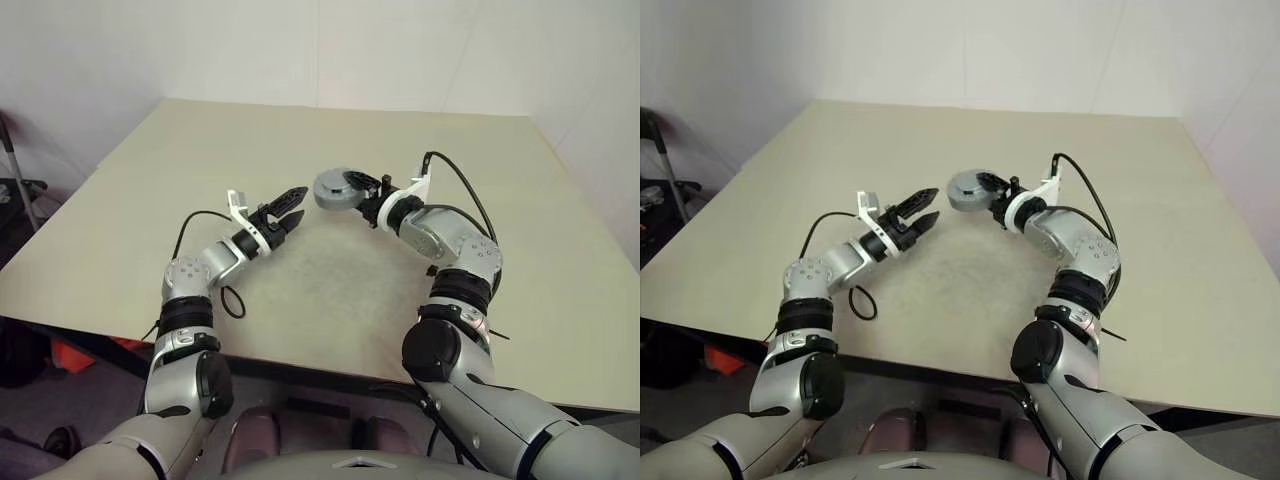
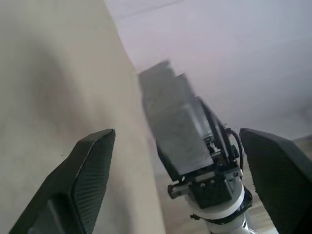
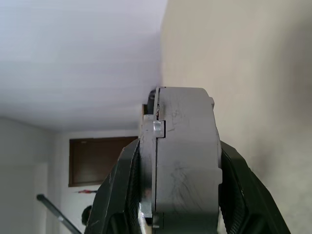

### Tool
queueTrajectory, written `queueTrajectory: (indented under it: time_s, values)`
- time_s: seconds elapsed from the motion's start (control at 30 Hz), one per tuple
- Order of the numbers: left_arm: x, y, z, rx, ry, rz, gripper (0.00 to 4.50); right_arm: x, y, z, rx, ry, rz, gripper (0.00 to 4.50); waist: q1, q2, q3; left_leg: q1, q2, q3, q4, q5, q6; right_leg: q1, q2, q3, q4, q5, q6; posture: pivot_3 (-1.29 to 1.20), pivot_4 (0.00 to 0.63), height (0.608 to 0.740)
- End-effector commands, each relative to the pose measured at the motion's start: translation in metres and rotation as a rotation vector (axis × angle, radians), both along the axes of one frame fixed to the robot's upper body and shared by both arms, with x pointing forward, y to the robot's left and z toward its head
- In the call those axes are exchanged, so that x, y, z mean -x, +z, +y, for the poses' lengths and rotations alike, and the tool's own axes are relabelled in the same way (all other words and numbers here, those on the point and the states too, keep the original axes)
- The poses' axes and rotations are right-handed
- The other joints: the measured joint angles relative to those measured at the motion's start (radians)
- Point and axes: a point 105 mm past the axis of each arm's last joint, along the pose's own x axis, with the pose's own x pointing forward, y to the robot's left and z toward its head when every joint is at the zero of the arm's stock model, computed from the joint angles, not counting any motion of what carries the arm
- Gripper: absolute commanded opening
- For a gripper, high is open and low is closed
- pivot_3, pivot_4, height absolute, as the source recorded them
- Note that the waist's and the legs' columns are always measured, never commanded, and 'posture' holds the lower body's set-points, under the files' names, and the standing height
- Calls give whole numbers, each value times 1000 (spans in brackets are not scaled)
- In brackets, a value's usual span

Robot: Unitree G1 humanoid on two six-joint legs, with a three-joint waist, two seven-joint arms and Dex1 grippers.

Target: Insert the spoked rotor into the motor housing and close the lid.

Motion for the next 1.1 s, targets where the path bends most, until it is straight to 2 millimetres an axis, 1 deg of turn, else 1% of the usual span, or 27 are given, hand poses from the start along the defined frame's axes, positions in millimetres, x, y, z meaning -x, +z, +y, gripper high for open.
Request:
queueTrajectory:
  time_s: [0.03,0.13,0.23,0.43,0.57,0.7,0.77,1.0,1.1]
  values:
    - [-2,28,-9,114,-45,-48,4369,6,30,10,-25,40,-114,2096,0,0,0,0,0,0,0,0,0,0,0,0,0,0,0,0,0,740]
    - [-1,38,-18,173,-85,-56,4369,10,25,15,-13,58,-106,2096,1,0,0,0,0,0,2,1,-1,0,0,1,1,0,0,0,0,740]
    - [1,42,-24,190,-113,-60,4369,12,20,16,2,67,-98,2096,2,0,0,0,0,0,3,1,-1,1,0,1,1,0,0,0,0,740]
    - [-6,36,-29,169,-102,-14,4369,13,21,14,8,55,-104,2096,2,0,0,-1,0,-2,3,1,-1,0,0,0,1,0,1,0,0,740]
    - [-9,30,-38,157,-111,14,4369,14,27,16,3,57,-123,2096,3,0,0,-1,-1,-2,3,1,-1,0,0,0,1,1,2,0,0,740]
    - [-12,24,-45,138,-113,33,4369,14,27,17,6,58,-124,2096,3,0,0,-1,-1,-2,3,1,-1,0,0,0,1,1,2,0,0,740]
    - [-13,21,-45,131,-109,43,4369,14,28,17,6,58,-124,2096,3,0,0,-2,-1,-2,3,1,-1,0,0,0,1,1,2,0,0,740]
    - [-12,21,-49,129,-117,30,4369,14,27,16,16,52,-126,2096,5,-1,0,-2,-1,-3,4,1,-1,0,0,0,1,1,2,0,0,740]
    - [-14,23,-43,145,-95,23,4369,14,26,15,16,47,-123,2096,4,0,0,-2,-1,-3,4,1,-1,0,0,0,1,1,2,0,0,740]
